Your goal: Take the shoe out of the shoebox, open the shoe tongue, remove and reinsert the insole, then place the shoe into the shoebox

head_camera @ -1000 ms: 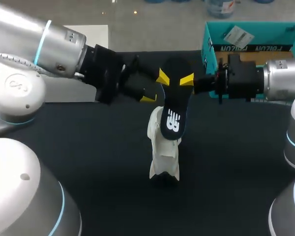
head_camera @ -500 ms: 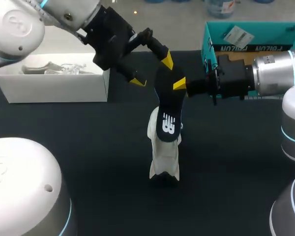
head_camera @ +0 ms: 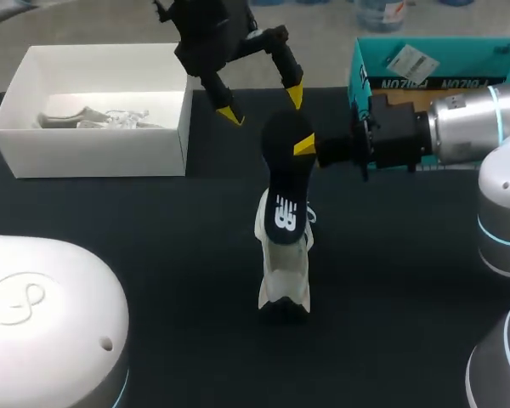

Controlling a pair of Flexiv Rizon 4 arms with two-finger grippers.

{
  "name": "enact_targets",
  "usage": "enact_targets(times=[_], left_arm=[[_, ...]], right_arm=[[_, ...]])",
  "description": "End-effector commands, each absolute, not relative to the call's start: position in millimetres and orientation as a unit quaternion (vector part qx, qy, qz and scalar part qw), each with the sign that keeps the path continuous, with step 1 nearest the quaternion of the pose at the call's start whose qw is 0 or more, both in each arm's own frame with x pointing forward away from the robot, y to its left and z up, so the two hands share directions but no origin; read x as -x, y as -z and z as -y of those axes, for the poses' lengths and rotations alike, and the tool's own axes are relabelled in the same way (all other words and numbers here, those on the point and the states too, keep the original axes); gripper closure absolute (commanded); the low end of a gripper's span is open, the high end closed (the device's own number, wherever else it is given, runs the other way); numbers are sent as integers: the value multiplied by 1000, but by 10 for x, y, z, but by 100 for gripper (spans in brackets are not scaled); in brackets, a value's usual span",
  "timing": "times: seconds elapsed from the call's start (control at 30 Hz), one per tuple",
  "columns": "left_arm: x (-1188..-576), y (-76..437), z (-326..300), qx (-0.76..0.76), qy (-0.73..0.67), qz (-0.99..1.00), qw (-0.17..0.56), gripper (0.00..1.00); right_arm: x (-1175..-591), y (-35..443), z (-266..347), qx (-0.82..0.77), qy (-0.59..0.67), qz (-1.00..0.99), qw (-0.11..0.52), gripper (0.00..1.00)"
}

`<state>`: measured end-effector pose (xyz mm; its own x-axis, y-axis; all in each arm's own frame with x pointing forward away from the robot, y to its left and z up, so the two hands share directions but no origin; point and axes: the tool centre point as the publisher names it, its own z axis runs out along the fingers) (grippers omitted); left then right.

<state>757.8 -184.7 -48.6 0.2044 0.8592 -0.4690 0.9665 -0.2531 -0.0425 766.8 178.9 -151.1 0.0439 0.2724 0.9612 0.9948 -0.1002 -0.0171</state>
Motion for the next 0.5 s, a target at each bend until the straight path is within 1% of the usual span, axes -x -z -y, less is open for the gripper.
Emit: enact_targets(times=[0.03, 0.5], left_arm=[[-7626, 434, 1921, -782, 84, -614, 57, 0], [-7597, 429, 1982, -765, 92, -634, 67, 0]], right_arm=[[-7710, 1556, -1862, 596, 443, 531, 408, 100], [-7701, 1545, -1891, 595, 457, 524, 403, 100]])
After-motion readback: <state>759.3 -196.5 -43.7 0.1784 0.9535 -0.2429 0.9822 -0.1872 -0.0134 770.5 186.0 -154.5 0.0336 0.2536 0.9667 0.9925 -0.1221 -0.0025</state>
